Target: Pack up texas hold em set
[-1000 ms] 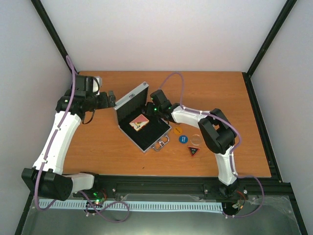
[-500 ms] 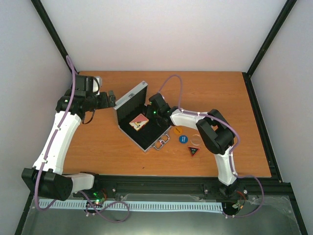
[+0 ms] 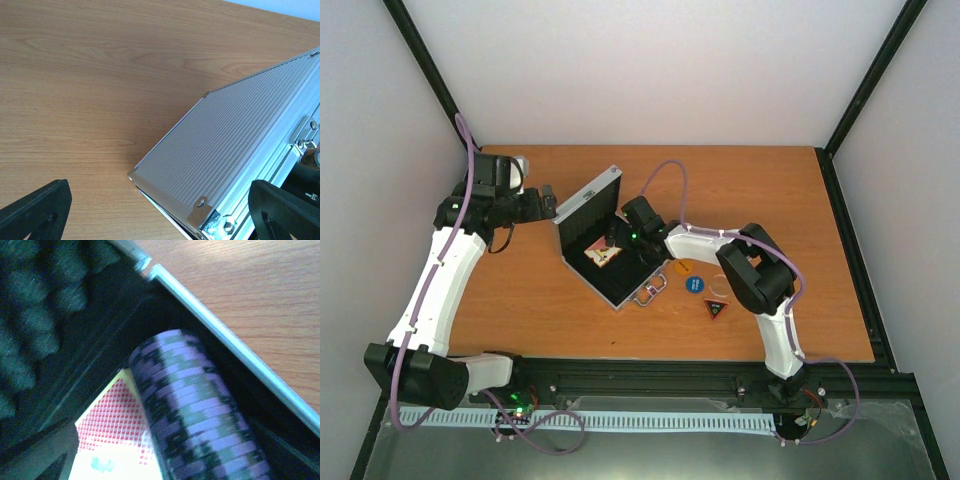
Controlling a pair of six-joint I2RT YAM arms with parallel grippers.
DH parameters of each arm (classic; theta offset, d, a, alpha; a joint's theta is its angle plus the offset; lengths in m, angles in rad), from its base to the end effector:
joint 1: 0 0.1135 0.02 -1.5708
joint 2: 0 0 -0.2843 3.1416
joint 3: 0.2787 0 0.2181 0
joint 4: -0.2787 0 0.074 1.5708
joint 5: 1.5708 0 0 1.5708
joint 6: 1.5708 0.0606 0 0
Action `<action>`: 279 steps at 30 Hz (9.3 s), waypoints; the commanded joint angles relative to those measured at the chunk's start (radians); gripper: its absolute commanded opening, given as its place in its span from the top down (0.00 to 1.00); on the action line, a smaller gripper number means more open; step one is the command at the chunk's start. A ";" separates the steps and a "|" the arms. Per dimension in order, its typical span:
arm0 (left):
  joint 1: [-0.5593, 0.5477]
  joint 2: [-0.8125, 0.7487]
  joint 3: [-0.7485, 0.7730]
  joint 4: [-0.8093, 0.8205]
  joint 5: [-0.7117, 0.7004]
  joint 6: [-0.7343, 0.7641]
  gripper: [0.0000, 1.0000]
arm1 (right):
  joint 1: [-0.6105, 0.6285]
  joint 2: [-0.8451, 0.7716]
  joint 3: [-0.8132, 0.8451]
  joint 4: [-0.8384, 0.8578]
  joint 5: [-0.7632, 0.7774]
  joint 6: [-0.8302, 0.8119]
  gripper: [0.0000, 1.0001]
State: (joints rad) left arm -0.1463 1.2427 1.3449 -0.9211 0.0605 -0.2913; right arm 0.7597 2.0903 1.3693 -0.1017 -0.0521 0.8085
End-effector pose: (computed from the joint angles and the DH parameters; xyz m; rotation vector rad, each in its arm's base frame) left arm 0.2198 -0.0361 0.3655 -0.1456 2.4016 -0.2772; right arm 0.3239 0.3120 0.1683 0.0361 2.5446 0.7523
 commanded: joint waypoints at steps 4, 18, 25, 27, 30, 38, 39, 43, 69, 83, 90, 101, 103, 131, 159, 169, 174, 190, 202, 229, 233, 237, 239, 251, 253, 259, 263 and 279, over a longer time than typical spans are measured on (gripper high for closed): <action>-0.002 0.000 0.027 -0.002 0.003 0.018 0.00 | 0.006 -0.048 0.052 -0.172 -0.039 -0.021 0.01; -0.003 -0.017 0.011 0.004 0.001 0.010 0.00 | 0.003 -0.150 -0.013 -0.255 -0.070 -0.034 0.00; -0.003 -0.025 0.008 -0.010 -0.009 0.010 0.00 | -0.006 -0.058 0.055 -0.234 -0.097 -0.030 0.00; -0.002 -0.026 0.009 -0.014 -0.011 0.012 0.00 | -0.007 -0.032 0.077 -0.224 -0.103 -0.028 0.00; -0.002 -0.029 0.010 -0.020 -0.010 0.011 0.00 | -0.012 0.003 0.117 -0.194 -0.108 -0.034 0.00; -0.003 -0.044 0.002 -0.034 -0.014 0.012 0.00 | -0.023 0.027 0.157 -0.125 -0.110 -0.029 0.00; -0.001 -0.047 0.001 -0.033 -0.016 0.013 0.00 | -0.024 0.020 0.145 -0.112 -0.108 -0.028 0.00; -0.003 -0.052 -0.008 -0.034 -0.013 0.009 0.00 | -0.025 0.014 0.122 -0.067 -0.129 -0.020 0.00; -0.003 -0.065 -0.025 -0.027 -0.024 0.022 0.00 | -0.122 -0.209 0.120 -0.789 0.275 -0.104 0.02; -0.003 -0.051 -0.032 -0.023 -0.031 0.028 0.00 | -0.157 -0.145 0.134 -0.843 0.321 -0.168 0.04; -0.003 -0.043 -0.028 -0.023 -0.037 0.030 0.00 | -0.188 -0.095 0.142 -0.800 0.272 -0.185 0.17; -0.003 -0.020 -0.023 -0.016 -0.040 0.032 0.00 | -0.220 -0.024 0.214 -0.791 0.211 -0.233 0.38; -0.003 -0.015 -0.020 -0.015 -0.038 0.031 0.00 | -0.221 -0.020 0.212 -0.791 0.201 -0.234 0.51; -0.003 -0.029 -0.023 -0.023 -0.023 0.011 0.00 | -0.058 -0.442 -0.003 -0.519 -0.032 -0.048 0.97; -0.003 -0.003 0.006 -0.031 -0.020 0.009 0.00 | 0.158 0.000 0.148 0.147 -0.089 0.119 0.97; -0.003 -0.005 -0.001 -0.030 -0.019 0.011 0.00 | 0.177 0.040 0.168 0.135 -0.104 0.121 0.97; -0.003 -0.010 -0.001 -0.034 -0.019 0.011 0.00 | 0.185 0.077 0.193 0.109 -0.089 0.118 0.97; -0.003 -0.023 -0.003 -0.038 -0.018 0.011 0.00 | 0.218 0.137 0.214 0.022 -0.080 0.115 0.76; -0.003 -0.025 0.003 -0.036 -0.018 0.012 0.00 | 0.243 0.095 0.218 -0.078 -0.081 0.064 0.19; -0.003 -0.026 -0.005 -0.033 -0.033 0.014 0.00 | 0.242 0.027 0.189 -0.247 -0.112 -0.037 0.09; -0.003 -0.025 -0.004 -0.033 -0.034 0.014 0.00 | 0.242 0.079 0.261 -0.240 -0.147 -0.044 0.09; -0.003 -0.026 -0.009 -0.034 -0.037 0.014 0.00 | 0.236 0.145 0.340 -0.242 -0.175 -0.035 0.09; -0.003 -0.028 -0.009 -0.034 -0.037 0.014 0.00 | 0.232 0.163 0.359 -0.227 -0.181 -0.030 0.09; -0.003 -0.035 -0.006 -0.037 -0.035 0.015 0.00 | 0.227 0.048 0.275 -0.277 -0.153 -0.065 0.08; -0.003 -0.034 -0.003 -0.038 -0.034 0.016 0.00 | 0.227 0.002 0.252 -0.313 -0.138 -0.095 0.08; -0.002 -0.031 -0.005 -0.033 -0.035 0.015 0.00 | 0.226 -0.146 0.216 -0.504 -0.021 -0.193 0.00; -0.003 -0.031 -0.010 -0.030 -0.033 0.013 0.00 | 0.204 -0.248 0.150 -0.685 0.127 -0.186 0.00; -0.002 -0.017 -0.019 -0.023 -0.010 0.010 0.00 | -0.135 -0.414 -0.179 -0.947 0.299 -0.021 0.00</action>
State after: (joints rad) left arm -0.1463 1.2274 1.3155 -0.9432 0.0372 -0.2821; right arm 0.6365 1.6279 1.1614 -0.9661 0.1772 0.7475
